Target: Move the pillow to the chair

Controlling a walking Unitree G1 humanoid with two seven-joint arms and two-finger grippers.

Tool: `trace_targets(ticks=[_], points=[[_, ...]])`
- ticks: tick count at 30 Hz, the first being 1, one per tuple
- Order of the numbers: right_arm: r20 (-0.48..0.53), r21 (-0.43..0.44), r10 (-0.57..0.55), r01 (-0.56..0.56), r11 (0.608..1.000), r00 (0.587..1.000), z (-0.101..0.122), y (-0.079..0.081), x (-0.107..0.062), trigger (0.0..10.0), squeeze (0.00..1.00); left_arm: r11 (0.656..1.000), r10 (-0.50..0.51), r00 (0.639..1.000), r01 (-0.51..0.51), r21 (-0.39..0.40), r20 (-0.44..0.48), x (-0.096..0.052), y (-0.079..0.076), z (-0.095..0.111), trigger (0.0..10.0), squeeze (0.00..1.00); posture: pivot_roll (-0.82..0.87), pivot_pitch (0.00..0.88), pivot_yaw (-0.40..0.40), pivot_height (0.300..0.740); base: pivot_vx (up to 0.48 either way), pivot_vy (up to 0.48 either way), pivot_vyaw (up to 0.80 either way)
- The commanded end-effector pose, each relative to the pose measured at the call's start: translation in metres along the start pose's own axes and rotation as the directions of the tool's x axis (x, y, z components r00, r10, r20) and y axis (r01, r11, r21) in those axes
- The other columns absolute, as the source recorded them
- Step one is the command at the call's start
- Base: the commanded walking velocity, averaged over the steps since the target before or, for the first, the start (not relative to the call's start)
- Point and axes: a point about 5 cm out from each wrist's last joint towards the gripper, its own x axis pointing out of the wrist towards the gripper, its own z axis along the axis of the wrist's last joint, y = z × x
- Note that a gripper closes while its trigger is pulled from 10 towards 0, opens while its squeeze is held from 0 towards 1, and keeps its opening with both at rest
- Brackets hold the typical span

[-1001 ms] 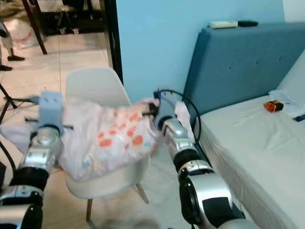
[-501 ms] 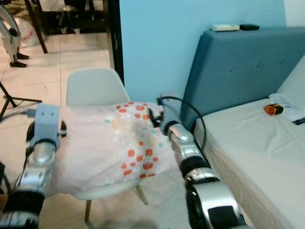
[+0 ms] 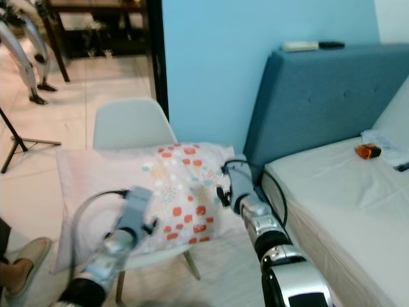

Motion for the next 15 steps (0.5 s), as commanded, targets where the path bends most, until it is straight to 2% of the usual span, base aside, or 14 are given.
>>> trace_targets(ticks=[1,5,6,8,10,11,13,14,15], points=[[-0.030,-0.012,-0.019,0.018,1.000,0.999,-0.003,-0.003,0.000,10.0,0.00,1.000,-0.003,1.000,0.004,0.023,-0.024,0.003,0.000,0.001,10.0,0.00,0.04,0.000,-0.061,0.712,0.000,0.000,0.00],[-0.083,0.015,-0.043,0.045,0.999,0.996,-0.014,-0.006,-0.002,10.0,0.00,0.999,0.016,0.998,-0.018,-0.037,-0.061,0.006,0.000,-0.002,10.0,0.00,0.04,0.000,-0.061,0.712,0.000,0.000,0.00],[-0.117,0.006,-0.051,0.052,0.999,0.992,-0.021,-0.008,-0.003,10.0,0.00,0.995,0.035,0.994,-0.044,-0.091,-0.100,0.007,0.003,-0.009,10.0,0.00,0.03,0.000,-0.058,0.712,0.000,0.000,0.00],[-0.117,0.006,-0.051,0.052,0.999,0.992,-0.021,-0.008,-0.003,10.0,0.00,0.995,0.035,0.994,-0.044,-0.091,-0.100,0.007,0.003,-0.009,10.0,0.00,0.03,0.000,-0.058,0.712,0.000,0.000,0.00],[-0.199,-0.048,-0.051,0.042,0.998,0.979,-0.038,-0.008,-0.005,10.0,0.00,0.986,0.081,0.976,-0.108,-0.127,-0.200,0.006,0.011,-0.034,10.0,0.00,-0.01,0.000,-0.045,0.712,0.000,0.000,0.00],[-0.199,-0.048,-0.051,0.042,0.998,0.979,-0.038,-0.008,-0.005,10.0,0.00,0.986,0.081,0.976,-0.108,-0.127,-0.200,0.006,0.011,-0.034,10.0,0.00,-0.01,0.000,-0.045,0.712,0.000,0.000,0.00],[-0.286,-0.102,-0.042,0.013,0.995,0.957,-0.056,-0.007,-0.009,10.0,0.00,0.984,0.104,0.962,-0.138,-0.117,-0.253,0.004,0.017,-0.049,10.0,0.00,0.01,0.000,-0.063,0.712,0.000,0.000,0.00],[-0.286,-0.102,-0.042,0.013,0.995,0.957,-0.056,-0.007,-0.009,10.0,0.00,0.984,0.104,0.962,-0.138,-0.117,-0.253,0.004,0.017,-0.049,10.0,0.00,0.01,0.000,-0.063,0.712,0.000,0.000,0.00],[-0.328,-0.123,-0.034,-0.006,0.992,0.944,-0.065,-0.006,-0.012,10.0,0.00,0.982,0.108,0.956,-0.145,-0.123,-0.271,0.002,0.019,-0.056,10.0,0.00,0.01,0.000,-0.071,0.712,0.000,0.000,0.00]])
